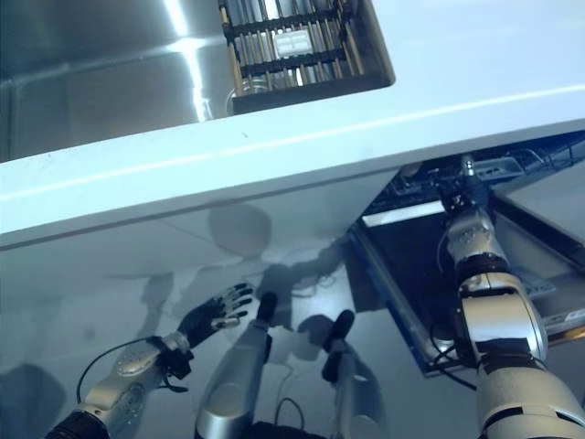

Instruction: Pick up plates and place into dishwasher.

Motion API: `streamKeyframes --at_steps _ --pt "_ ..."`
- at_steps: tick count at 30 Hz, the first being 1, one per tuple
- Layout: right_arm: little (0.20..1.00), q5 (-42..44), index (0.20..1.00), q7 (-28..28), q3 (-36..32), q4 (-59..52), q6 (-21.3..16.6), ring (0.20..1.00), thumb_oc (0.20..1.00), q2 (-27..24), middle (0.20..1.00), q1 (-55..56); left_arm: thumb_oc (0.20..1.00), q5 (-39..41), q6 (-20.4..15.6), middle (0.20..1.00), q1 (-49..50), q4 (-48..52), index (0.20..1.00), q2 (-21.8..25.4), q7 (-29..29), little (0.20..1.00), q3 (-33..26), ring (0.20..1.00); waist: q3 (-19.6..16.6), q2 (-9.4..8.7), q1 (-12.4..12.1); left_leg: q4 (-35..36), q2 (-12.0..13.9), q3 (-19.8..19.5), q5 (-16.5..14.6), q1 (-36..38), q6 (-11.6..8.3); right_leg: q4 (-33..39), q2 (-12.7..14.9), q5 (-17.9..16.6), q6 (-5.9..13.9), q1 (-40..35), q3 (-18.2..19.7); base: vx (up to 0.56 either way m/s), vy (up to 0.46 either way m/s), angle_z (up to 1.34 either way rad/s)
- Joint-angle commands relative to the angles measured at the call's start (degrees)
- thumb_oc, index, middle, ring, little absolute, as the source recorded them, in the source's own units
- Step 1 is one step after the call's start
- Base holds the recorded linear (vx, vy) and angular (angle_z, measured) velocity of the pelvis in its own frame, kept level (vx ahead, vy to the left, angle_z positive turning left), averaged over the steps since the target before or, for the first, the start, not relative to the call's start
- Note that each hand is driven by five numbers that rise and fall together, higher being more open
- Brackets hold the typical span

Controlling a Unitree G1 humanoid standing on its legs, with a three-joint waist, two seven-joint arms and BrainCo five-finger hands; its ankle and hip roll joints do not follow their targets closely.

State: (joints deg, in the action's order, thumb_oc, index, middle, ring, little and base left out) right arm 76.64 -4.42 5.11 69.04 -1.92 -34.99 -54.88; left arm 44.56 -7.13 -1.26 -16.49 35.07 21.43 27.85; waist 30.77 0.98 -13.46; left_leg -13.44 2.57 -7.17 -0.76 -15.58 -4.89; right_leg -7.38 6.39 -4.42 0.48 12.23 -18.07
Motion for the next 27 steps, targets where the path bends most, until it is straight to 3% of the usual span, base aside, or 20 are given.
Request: streamKeyframes --at_steps 1,13,22,27 --pt "1.0 0.5 1.0 7.2 4.3 -8.6 -3.2 1.0 1.0 -5.4 1.0 -13.7 1.0 0.8 -2.1 1.0 3.5 7.2 1.0 3.4 2.0 1.0 -0.2 1.0 -2.6 0.31 -2.4 -0.7 0.0 3.2 -0.3 -2.4 2.89 -4.0 0.8 6.1 1.65 -3.4 -1.5 -0.02 -0.012 0.03" --pt "1.0 1.2 1.0 5.0 1.4 -6.7 -1.1 1.0 1.0 -4.2 1.0 -8.6 1.0 0.3 -3.7 1.0 4.2 5.8 1.0 2.4 2.2 1.0 -0.5 1.0 -3.3 -0.8 -1.7 -0.9 -0.9 3.1 -1.7 -0.7 4.11 -4.0 0.7 5.8 1.88 -4.2 0.4 -0.01 0.014 -0.01" --pt "1.0 4.0 1.0 7.0 -2.4 -14.3 -1.8 1.0 1.0 -1.3 1.0 1.1 1.0 0.0 -4.3 1.0 4.4 5.0 1.0 1.4 0.9 1.0 -1.2 1.0 -4.2 -2.37 0.7 -0.9 -1.5 4.9 -2.8 1.5 5.44 -2.6 0.9 3.9 3.15 -5.5 3.4 -0.01 0.029 -0.11" --pt "1.0 1.2 1.0 10.4 -3.4 -19.1 -3.3 1.0 1.0 -0.3 1.0 7.8 1.0 -0.3 -4.0 1.0 5.6 4.3 1.0 1.1 1.2 1.0 -2.9 1.0 -5.0 -3.42 2.0 -0.4 -1.6 6.1 -3.0 2.3 6.07 -1.6 1.2 2.6 4.15 -5.8 4.4 -0.02 0.013 -0.1"
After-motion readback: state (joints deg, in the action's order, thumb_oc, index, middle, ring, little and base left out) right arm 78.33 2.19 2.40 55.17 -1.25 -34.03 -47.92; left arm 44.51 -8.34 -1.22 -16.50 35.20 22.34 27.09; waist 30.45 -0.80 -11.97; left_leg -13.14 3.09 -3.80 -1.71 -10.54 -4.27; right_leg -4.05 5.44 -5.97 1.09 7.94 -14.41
